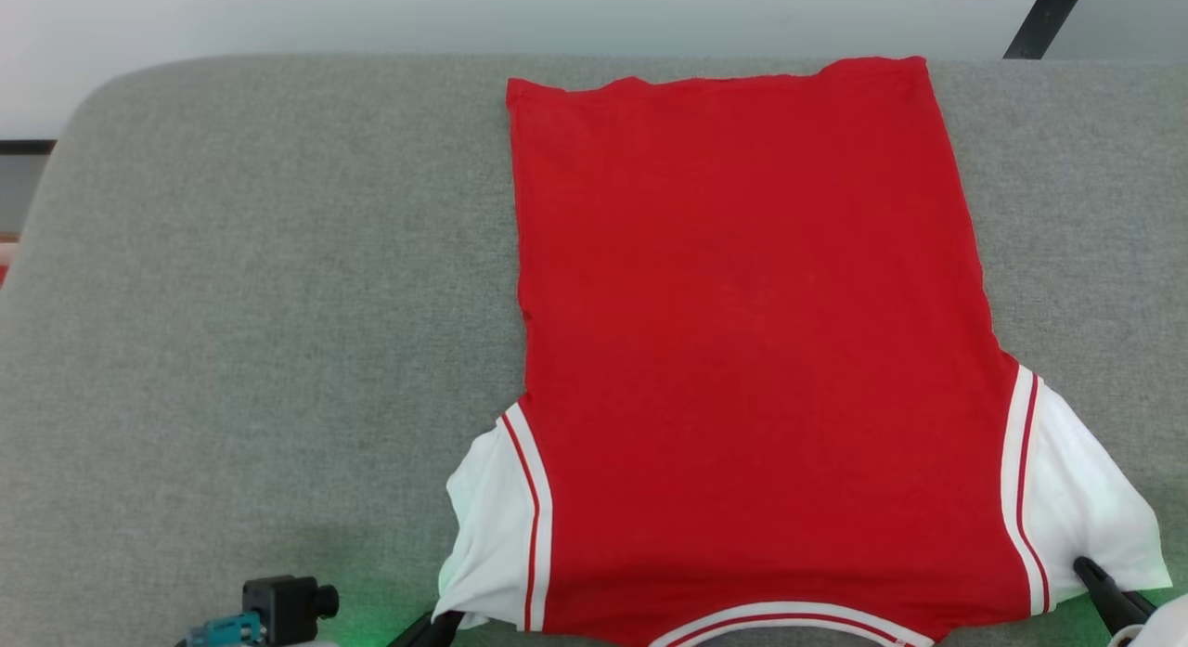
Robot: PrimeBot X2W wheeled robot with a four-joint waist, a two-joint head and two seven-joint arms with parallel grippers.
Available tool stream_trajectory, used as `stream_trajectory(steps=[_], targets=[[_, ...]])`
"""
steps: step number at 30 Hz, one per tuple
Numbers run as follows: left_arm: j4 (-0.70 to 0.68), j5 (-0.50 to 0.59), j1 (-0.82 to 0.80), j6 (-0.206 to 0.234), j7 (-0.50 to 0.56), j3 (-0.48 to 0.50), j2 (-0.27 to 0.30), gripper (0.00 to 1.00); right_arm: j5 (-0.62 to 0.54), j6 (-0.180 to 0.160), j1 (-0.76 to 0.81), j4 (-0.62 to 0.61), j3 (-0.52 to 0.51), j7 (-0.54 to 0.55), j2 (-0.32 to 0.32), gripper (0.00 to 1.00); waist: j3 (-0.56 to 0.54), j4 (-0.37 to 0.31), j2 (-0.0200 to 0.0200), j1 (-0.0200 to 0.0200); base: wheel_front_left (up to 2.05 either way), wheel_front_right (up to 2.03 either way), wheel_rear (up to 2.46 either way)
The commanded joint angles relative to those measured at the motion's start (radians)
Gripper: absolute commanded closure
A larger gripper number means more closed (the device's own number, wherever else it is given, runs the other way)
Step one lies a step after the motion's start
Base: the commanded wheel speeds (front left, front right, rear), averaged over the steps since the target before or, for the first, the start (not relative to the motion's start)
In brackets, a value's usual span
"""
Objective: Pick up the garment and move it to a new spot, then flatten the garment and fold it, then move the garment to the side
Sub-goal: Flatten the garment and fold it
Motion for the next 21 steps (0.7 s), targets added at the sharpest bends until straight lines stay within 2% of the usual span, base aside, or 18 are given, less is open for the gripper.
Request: stream_trajectory(steps=[1, 12, 13, 14, 15, 18, 21], targets=[[0.011, 0.006, -0.007, -0.008, 0.002, -0.001, 0.003, 1.00, -0.007, -0.003, -0.006, 0.022, 0.004, -0.004, 0.000, 1.00, 0.004, 0.000, -0.0001, 0.0000, 0.00, 0.00, 0.00], [0.164, 0.067, -0.074, -0.014, 0.013, -0.052, -0.052, 1.00, -0.043, -0.006, -0.059, 0.185, 0.094, -0.101, -0.041, 1.00, 0.028, -0.007, -0.0001, 0.0000, 0.00, 0.00, 0.00], [0.171, 0.066, -0.076, -0.017, 0.011, -0.052, -0.058, 1.00, -0.049, -0.006, -0.063, 0.189, 0.105, -0.111, -0.048, 0.82, 0.028, -0.009, -0.0001, 0.0000, 0.00, 0.00, 0.00], [0.176, 0.063, -0.081, -0.018, 0.009, -0.052, -0.062, 1.00, -0.051, -0.006, -0.067, 0.186, 0.111, -0.125, -0.054, 0.51, 0.029, -0.011, -0.0001, 0.0000, 0.00, 0.00, 0.00], [0.178, 0.063, -0.086, -0.022, 0.007, -0.052, -0.064, 1.00, -0.054, -0.006, -0.069, 0.176, 0.116, -0.138, -0.062, 0.00, 0.028, -0.012, -0.0001, 0.0000, 0.00, 0.00, 0.00], [0.171, 0.067, -0.094, -0.028, -0.003, -0.052, -0.064, 1.00, -0.095, -0.006, -0.050, 0.106, 0.118, -0.168, -0.107, 0.00, 0.025, -0.009, -0.0001, 0.0000, 0.00, 0.00, 0.00], [0.146, 0.068, -0.103, -0.033, -0.010, -0.053, -0.064, 1.00, -0.084, -0.002, -0.029, -0.030, 0.076, -0.145, -0.113, 0.00, 0.022, -0.004, -0.0001, 0.0000, 0.00, 0.00, 0.00]])
